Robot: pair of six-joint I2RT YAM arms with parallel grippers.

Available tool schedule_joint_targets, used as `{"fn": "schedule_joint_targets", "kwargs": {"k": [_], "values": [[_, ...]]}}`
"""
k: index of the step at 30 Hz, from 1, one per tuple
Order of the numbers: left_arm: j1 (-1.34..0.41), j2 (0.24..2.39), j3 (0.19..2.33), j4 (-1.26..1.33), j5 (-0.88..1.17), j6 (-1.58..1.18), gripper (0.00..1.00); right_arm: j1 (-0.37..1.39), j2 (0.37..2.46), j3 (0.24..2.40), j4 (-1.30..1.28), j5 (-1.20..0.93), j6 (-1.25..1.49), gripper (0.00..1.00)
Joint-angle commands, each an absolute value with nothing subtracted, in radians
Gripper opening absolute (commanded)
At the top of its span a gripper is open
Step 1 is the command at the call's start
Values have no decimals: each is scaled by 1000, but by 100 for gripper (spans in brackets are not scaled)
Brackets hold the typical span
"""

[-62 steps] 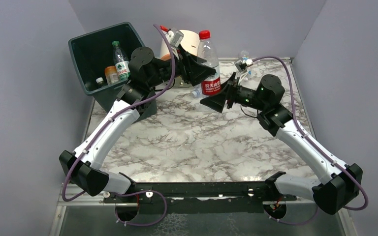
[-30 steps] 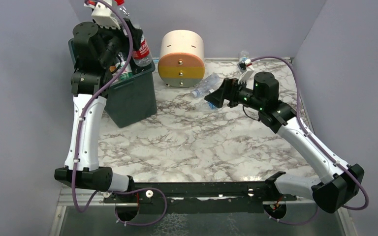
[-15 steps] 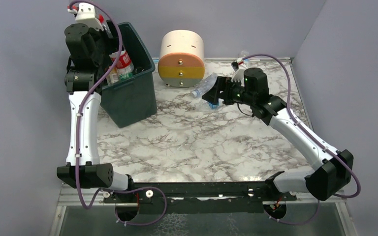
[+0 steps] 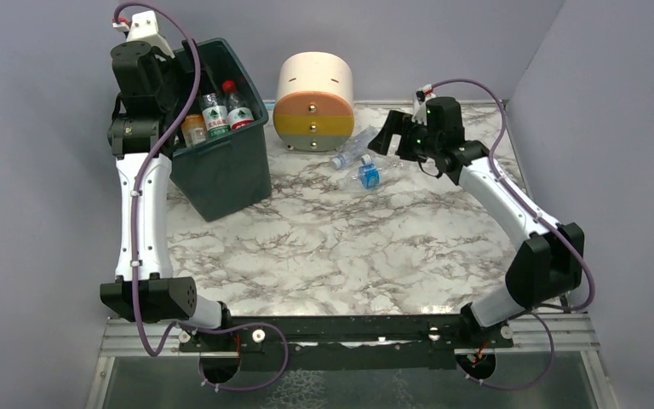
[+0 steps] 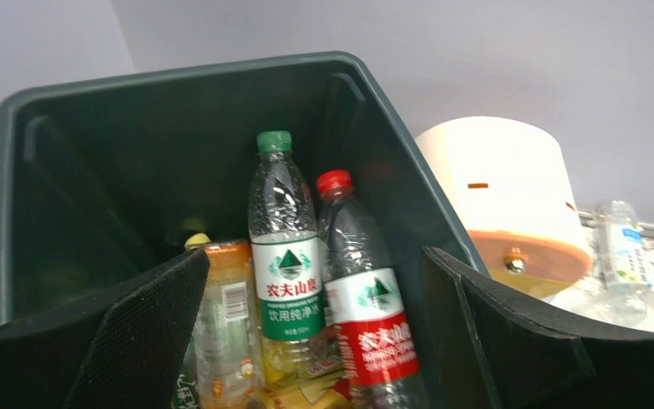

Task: Put the plastic bottles in the bin
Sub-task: Place the plastic bottle in the trash bin.

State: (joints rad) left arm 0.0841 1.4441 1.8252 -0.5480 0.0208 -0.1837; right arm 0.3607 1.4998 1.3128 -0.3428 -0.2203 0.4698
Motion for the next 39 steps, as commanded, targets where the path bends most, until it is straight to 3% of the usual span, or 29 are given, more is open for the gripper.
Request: {"fn": "schedule_joint_targets", "kwargs": {"k": [1, 16, 25, 39], "values": [[90, 1380, 1859, -575, 110, -240, 99, 291, 1617, 1374, -315, -197, 451, 100], [85, 1237, 1705, -564, 441, -355, 99, 180, 1908, 1474, -48, -319, 464, 99], [53, 1216, 1655, -554, 471, -368, 99, 180, 2036, 1498, 23, -405, 451, 98], [-19, 1227, 1632, -554, 436, -359, 99, 180, 1874, 1182, 146, -451, 454, 97]]}}
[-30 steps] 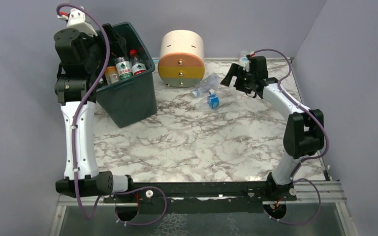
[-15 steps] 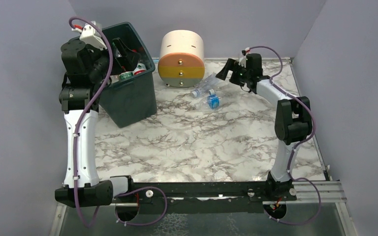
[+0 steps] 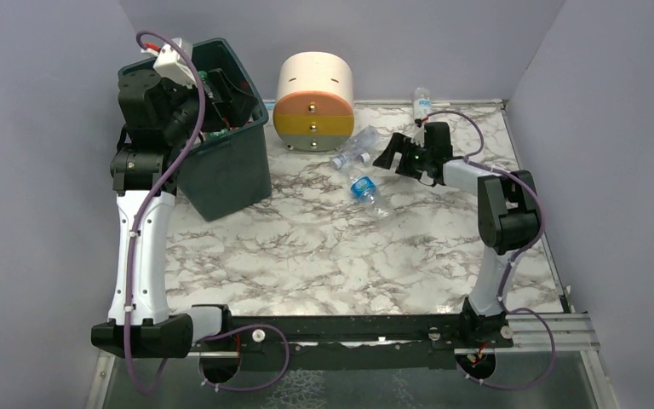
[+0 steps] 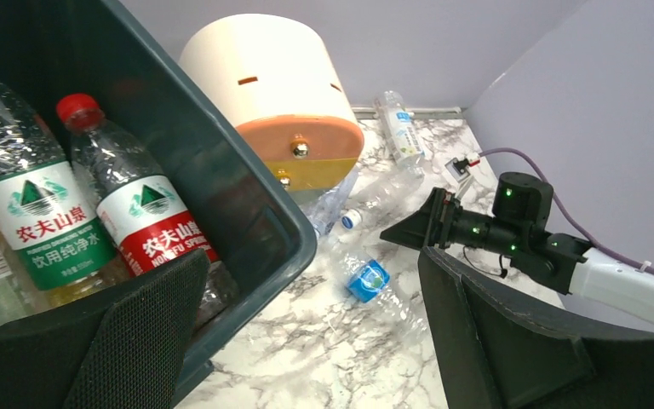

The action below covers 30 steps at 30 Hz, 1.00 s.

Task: Put the plastic bottles in the bin
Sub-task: Place the plastic bottle in the trash bin, then pick up the plastic bottle at the center of the board.

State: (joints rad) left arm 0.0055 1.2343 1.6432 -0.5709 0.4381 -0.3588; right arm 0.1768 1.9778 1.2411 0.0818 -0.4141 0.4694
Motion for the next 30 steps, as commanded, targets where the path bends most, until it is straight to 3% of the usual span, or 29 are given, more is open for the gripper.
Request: {"fn": "schedule_joint_targets", "kwargs": {"k": [1, 8, 12, 30], "values": [[-26, 1228, 1631, -553, 431, -359, 99, 180, 1856, 1155, 148, -455, 453, 97], [-92, 1233, 1622, -555, 384, -353, 99, 194, 1743, 1016, 169, -495, 449, 96], [-137, 1239, 1613, -554, 350, -351, 99, 257, 1699, 1000, 71, -408, 455, 96], [-207, 1224, 1553, -535, 338, -344, 99, 510, 1581, 930, -205, -141, 950, 100]]}}
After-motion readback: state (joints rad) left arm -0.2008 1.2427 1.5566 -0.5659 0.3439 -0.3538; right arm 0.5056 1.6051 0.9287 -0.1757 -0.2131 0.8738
